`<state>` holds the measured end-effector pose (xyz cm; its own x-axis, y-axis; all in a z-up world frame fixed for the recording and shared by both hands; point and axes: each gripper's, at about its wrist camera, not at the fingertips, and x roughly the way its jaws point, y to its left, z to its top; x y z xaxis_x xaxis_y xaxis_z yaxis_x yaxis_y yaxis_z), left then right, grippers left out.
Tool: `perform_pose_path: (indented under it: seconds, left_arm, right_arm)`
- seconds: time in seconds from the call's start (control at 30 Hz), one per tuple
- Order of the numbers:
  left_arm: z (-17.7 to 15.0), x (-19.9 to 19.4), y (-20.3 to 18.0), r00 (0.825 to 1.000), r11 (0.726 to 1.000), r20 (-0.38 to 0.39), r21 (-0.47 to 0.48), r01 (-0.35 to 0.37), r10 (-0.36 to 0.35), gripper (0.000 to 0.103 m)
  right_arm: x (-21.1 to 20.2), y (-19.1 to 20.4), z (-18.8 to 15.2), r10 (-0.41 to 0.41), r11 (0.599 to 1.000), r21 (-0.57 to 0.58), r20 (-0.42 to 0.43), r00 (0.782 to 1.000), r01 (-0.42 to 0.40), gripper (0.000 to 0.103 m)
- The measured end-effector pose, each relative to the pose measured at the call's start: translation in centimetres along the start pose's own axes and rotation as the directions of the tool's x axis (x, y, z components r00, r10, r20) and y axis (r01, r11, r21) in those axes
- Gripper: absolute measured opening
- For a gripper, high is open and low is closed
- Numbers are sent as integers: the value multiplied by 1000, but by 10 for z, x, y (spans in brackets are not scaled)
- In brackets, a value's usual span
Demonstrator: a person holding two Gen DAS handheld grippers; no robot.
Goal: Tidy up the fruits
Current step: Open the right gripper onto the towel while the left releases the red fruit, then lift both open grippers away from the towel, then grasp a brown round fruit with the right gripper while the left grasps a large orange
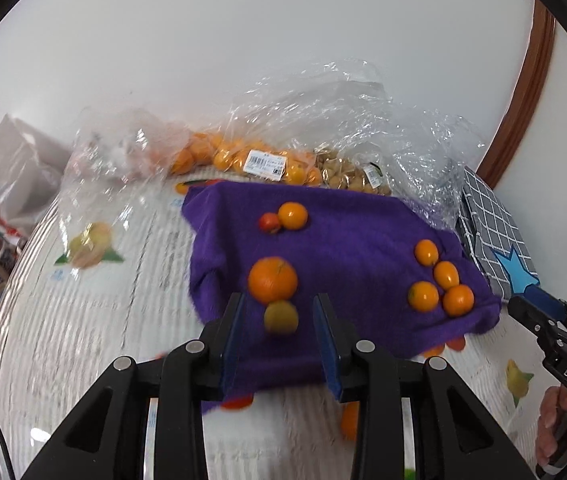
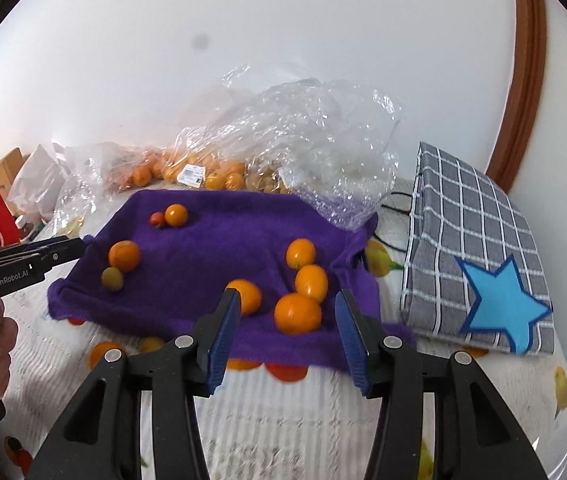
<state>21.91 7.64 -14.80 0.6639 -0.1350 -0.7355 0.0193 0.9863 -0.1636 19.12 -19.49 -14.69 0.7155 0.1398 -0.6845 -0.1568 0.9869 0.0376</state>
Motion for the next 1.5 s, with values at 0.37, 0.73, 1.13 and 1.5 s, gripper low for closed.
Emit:
perform_pose_path:
  seconds: [0.37, 0.73, 1.13, 1.5]
  left_arm:
    - [-37, -20, 32, 999, 999, -41, -35, -30, 29, 33]
    - [-55, -12, 60, 995, 996, -91, -75, -55, 48, 33]
    - [-55, -6, 76, 994, 995, -100, -85, -46, 38, 33]
    - [-49, -7, 77, 997, 997, -77, -74, -20, 14, 33]
  right_arm:
    - [3, 16, -35, 37, 999, 22, -87, 996, -35, 49]
    - [15, 40, -55, 100, 995, -1, -133, 986, -101, 47]
    - [51, 75, -49, 191, 979, -32, -189, 963, -201, 36]
    - [76, 87, -35, 268, 961, 0, -225, 937, -275, 36]
